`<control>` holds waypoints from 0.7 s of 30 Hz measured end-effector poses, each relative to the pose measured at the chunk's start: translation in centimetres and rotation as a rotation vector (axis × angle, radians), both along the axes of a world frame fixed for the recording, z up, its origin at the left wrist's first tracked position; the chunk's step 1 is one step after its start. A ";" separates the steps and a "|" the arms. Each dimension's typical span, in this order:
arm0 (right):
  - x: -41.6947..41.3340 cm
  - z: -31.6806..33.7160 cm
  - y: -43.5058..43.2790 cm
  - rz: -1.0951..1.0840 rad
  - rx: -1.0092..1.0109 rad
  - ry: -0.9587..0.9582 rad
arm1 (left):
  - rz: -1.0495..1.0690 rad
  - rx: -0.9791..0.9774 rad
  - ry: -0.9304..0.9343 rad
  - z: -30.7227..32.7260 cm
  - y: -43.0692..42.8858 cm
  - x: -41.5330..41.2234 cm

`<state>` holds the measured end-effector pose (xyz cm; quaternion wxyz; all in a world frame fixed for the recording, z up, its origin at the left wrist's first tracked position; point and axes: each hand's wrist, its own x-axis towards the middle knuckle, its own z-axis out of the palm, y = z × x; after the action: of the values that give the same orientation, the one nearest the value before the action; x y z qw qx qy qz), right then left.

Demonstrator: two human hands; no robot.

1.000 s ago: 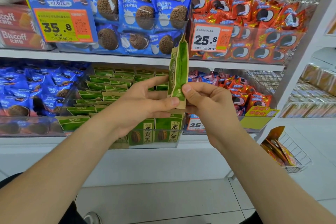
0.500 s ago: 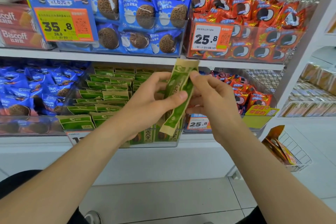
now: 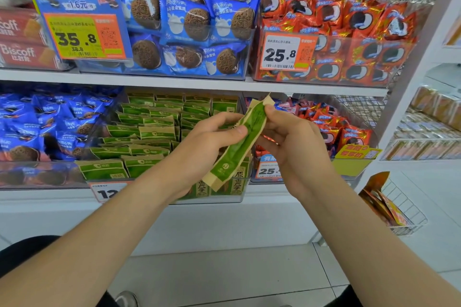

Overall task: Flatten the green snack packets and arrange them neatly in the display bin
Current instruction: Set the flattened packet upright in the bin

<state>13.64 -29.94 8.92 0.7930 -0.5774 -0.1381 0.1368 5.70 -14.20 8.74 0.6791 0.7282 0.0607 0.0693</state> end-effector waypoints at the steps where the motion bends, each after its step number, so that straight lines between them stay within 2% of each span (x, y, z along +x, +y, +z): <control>1: 0.0 0.0 0.1 -0.017 -0.014 0.008 | -0.012 -0.002 0.007 0.0 0.0 0.0; 4: 0.3 0.1 0.0 -0.108 -0.151 -0.120 | -0.037 0.041 0.042 0.0 0.3 0.0; 7: 1.1 0.3 -0.6 -0.104 -0.292 -0.379 | -0.078 0.240 0.030 0.4 0.9 -0.1; 11: 2.6 0.5 -2.5 0.249 -0.431 -0.601 | -0.128 0.404 -0.015 1.1 1.8 -0.7; 13: 3.2 0.3 -3.4 0.350 -0.466 -0.708 | -0.153 0.448 -0.017 1.3 2.2 -0.8; 16: 3.8 -0.3 -3.4 0.216 -0.531 -0.859 | -0.189 0.513 -0.025 1.3 2.7 -0.7; 21: 3.5 -1.0 -2.4 0.020 -0.565 -0.907 | -0.182 0.673 -0.188 1.1 3.3 -0.4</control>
<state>17.15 -32.35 7.93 0.4659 -0.7682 -0.4303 -0.0871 5.31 -10.86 9.84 0.4073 0.9039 -0.0931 0.0915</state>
